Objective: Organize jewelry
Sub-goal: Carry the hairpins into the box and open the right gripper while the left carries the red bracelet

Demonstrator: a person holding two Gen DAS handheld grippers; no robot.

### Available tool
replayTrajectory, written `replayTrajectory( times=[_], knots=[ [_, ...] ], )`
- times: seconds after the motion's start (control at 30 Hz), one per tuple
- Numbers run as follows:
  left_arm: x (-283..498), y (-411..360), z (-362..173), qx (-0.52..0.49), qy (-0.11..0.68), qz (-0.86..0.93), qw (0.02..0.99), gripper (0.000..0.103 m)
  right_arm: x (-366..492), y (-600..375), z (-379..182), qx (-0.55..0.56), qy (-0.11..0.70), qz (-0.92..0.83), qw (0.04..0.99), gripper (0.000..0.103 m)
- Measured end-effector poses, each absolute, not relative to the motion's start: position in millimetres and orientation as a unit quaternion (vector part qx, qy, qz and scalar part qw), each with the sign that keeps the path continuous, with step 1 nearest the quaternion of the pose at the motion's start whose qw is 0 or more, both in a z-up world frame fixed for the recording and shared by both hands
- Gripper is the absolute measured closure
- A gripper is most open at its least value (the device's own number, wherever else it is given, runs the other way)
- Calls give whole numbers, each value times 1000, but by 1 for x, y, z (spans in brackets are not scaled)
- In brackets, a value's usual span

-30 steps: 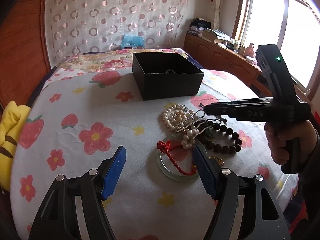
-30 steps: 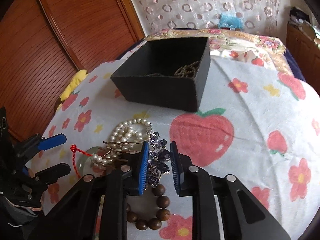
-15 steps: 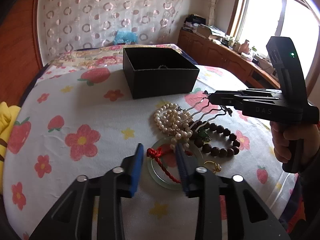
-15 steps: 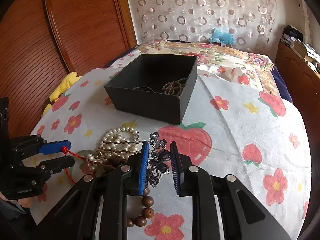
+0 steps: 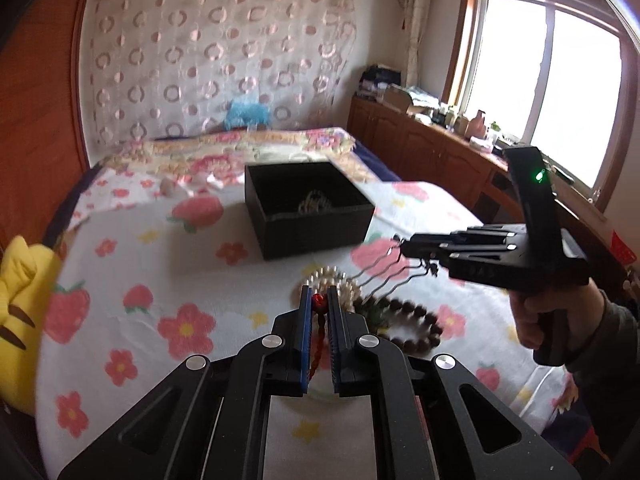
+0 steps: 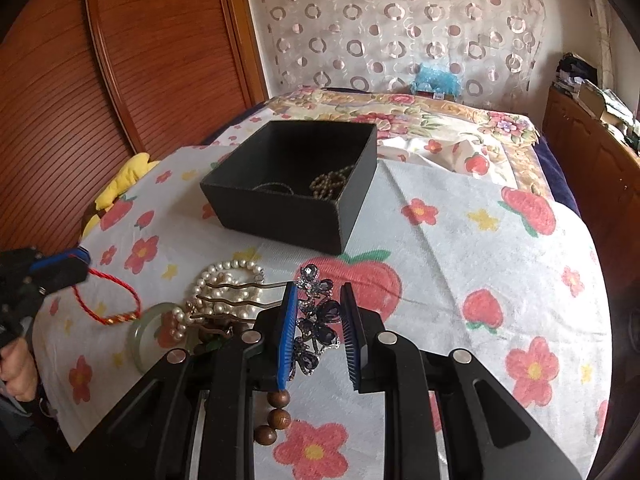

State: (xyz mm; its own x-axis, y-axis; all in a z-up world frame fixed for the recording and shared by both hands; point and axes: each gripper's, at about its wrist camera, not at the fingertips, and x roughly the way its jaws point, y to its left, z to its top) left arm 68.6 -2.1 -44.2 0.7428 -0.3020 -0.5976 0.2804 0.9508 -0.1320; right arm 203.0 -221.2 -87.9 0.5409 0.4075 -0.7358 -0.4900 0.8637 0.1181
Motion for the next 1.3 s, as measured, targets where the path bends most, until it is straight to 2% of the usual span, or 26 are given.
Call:
replayTrajectory(
  times=[0.33, 0.7, 1.3],
  knots=[
    [89, 3, -28, -4, 300, -144, 943, 97, 213, -218, -61, -66, 377, 248, 890, 79],
    [120, 3, -13, 7, 281, -147, 948, 97, 260, -215, -34, -63, 356, 248, 899, 79],
    [189, 6, -5, 9, 278, -131, 952, 97, 307, -175, -69, -94, 364, 273, 886, 77]
  ],
)
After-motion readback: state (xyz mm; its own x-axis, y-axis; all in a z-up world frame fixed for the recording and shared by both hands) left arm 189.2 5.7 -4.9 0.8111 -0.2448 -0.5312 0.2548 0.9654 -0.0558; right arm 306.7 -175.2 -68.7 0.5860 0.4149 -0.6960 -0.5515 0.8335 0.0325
